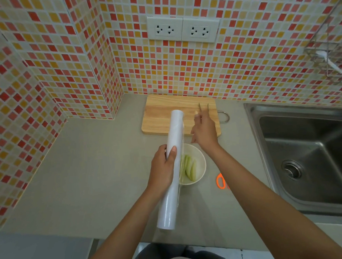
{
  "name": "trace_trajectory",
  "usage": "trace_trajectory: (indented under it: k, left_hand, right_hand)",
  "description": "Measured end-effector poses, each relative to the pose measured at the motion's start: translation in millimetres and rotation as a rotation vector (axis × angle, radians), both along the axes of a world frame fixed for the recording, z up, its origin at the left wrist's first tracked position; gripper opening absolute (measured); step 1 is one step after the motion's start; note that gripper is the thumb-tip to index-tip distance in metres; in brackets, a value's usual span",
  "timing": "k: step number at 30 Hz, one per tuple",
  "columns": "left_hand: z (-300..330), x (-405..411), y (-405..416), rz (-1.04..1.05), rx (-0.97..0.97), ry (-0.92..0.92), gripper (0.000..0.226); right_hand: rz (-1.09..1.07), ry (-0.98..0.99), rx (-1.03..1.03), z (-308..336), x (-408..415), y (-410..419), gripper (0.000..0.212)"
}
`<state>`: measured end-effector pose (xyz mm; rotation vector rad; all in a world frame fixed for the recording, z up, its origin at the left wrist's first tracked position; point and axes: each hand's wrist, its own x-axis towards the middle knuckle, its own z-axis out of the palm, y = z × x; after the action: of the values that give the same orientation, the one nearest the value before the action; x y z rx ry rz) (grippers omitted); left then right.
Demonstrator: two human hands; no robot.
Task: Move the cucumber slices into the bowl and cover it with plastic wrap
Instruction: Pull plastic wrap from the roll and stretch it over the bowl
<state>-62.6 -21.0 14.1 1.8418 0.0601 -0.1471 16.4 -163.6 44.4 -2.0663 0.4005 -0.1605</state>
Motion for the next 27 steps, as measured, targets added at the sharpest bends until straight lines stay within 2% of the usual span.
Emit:
trace_trajectory:
  k: [2,5,8,12,18,24,27]
  left_hand:
    - [-0.4,-0.5,1.7,0.006,-0.005,-0.004,0.038]
    - [1.9,-0.3,-0.7,0.001,0.000,-0.029,0.037]
    - [2.5,-1.3,-3.1,-0.001,0.016,-0.051,0.037]
    - [2.0,-2.5,-2.8,0.010,0.021,-0.064,0.035]
    - [4.5,0.0,-2.0,-0.007,0.015,-0.078,0.035]
    - [3.0,-0.4,-0.4,-0.013,0.088,-0.097,0.036]
    - [1.4,-1.7,0.6,-0.006,0.094,-0.096,0.036]
  right_hand:
    - [0.114,0.029,-0.084,-2.1,-5.9,4.0,0.036]
    - [0.238,0.003,-0.142,-11.6,-16.6,14.8,0.035]
    - [0.199,-0.067,-0.111,-18.3,-17.1,19.5,0.029]
    - [0.176,-0.066,-0.204,-18.3,-13.2,21.0,0.031]
    - [0.062,-0.099,0.014,-17.2,-12.7,23.1,0.029]
    - [0.205,-0.127,-0.501,-17.3,-8.0,14.3,0.012]
    - [0.201,-0.069,-0.619,-17.0,-6.2,13.4,0.012]
